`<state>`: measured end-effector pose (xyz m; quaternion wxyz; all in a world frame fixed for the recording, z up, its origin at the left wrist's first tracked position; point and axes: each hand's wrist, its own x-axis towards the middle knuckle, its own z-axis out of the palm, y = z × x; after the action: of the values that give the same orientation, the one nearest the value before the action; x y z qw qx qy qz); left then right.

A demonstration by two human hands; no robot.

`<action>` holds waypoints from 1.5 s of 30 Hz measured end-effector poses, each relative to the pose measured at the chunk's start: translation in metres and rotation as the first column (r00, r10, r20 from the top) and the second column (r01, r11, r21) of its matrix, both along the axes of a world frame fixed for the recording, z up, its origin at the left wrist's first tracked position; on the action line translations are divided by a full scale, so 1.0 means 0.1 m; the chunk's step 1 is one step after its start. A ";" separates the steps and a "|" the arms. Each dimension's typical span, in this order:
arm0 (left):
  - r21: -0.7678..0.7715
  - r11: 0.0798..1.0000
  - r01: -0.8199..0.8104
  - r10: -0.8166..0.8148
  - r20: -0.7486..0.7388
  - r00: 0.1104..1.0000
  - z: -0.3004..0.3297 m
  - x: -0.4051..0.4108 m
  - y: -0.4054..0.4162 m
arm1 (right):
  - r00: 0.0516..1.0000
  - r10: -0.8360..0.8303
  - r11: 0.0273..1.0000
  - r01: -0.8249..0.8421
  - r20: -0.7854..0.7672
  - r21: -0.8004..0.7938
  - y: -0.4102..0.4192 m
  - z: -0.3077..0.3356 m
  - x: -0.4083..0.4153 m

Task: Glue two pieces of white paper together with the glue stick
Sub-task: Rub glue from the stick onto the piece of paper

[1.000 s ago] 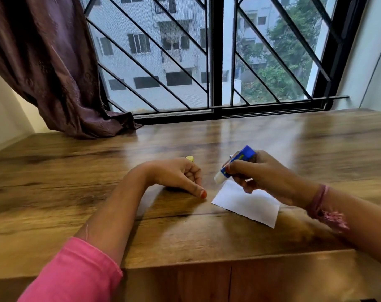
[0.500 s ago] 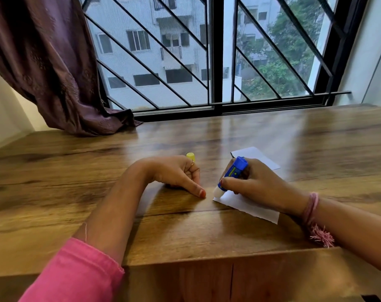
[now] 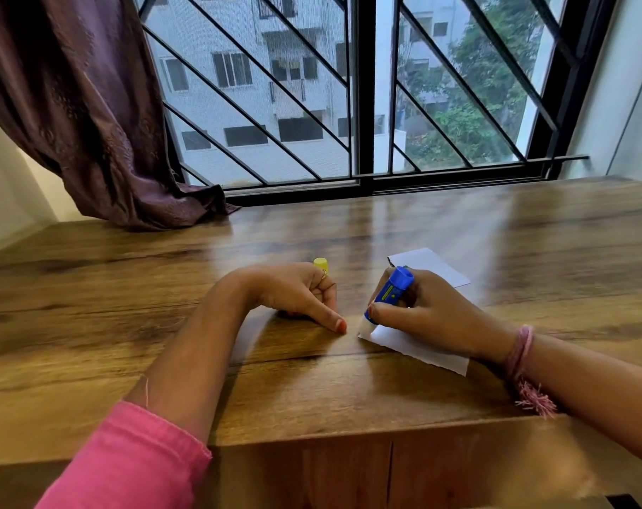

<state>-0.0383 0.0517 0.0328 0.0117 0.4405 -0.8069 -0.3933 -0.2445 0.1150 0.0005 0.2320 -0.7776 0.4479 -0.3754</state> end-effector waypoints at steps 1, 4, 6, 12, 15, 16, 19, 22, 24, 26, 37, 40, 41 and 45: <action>0.002 1.000 -0.001 0.001 0.002 1.000 0.00 0.00 0.00 | 1.000 0.001 1.000 -0.001 -0.007 -0.007 0.01 0.00 0.00; 0.005 1.000 -0.005 0.005 0.005 1.000 0.00 0.00 0.00 | 0.999 -0.026 0.999 0.025 -0.024 -0.046 0.01 0.00 -0.01; 0.001 1.000 -0.005 0.005 0.006 1.000 0.00 0.00 0.01 | 0.999 -0.030 0.998 0.029 -0.029 -0.055 0.01 0.00 -0.01; -0.033 0.999 0.007 -0.007 0.010 1.000 -0.01 0.00 0.01 | 0.998 -0.037 0.997 0.034 -0.042 -0.065 0.04 0.01 0.00; -0.031 1.000 0.002 -0.002 0.014 1.000 -0.01 -0.01 0.01 | 0.998 -0.040 0.997 0.037 -0.053 -0.068 0.04 0.01 0.00; -0.031 1.000 0.004 -0.003 0.015 1.000 -0.01 -0.02 0.01 | 0.998 -0.023 0.998 0.019 -0.060 -0.063 0.04 0.01 0.00; -0.031 1.000 0.003 -0.002 0.015 1.000 -0.01 -0.02 0.01 | 0.998 -0.011 0.998 0.007 -0.064 -0.067 0.04 0.01 0.00; -0.029 1.000 0.001 -0.001 0.015 1.000 -0.01 -0.02 0.00 | 0.997 -0.060 0.995 0.056 -0.053 -0.079 0.03 0.02 0.00; -0.028 1.000 -0.002 0.002 0.019 1.000 -0.01 -0.03 0.00 | 0.997 -0.041 0.997 0.036 -0.064 -0.072 0.04 0.01 0.00; -0.025 1.000 -0.006 0.006 0.019 1.000 -0.02 -0.03 0.00 | 0.998 -0.017 0.998 0.012 -0.068 -0.068 0.05 0.01 -0.01; -0.044 0.999 -0.001 0.002 0.025 1.000 -0.04 -0.04 -0.01 | 0.998 -0.049 0.996 0.046 -0.043 -0.077 0.03 0.01 -0.01; -0.069 0.998 -0.006 0.009 0.036 0.999 -0.05 -0.05 -0.01 | 0.998 -0.047 0.998 0.045 -0.041 -0.048 0.02 0.01 -0.01; -0.071 0.997 -0.004 0.007 0.043 0.999 -0.04 -0.06 -0.02 | 0.998 -0.024 0.999 0.022 -0.049 -0.040 0.03 0.02 -0.01; -0.089 0.996 -0.009 0.014 0.053 0.998 -0.05 -0.07 -0.01 | 0.997 -0.058 0.996 0.054 -0.048 -0.069 0.03 0.01 -0.01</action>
<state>-0.0456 0.0503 0.0278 0.0119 0.4547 -0.8211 -0.3449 -0.2458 0.1178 0.0019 0.1838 -0.7813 0.4623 -0.3768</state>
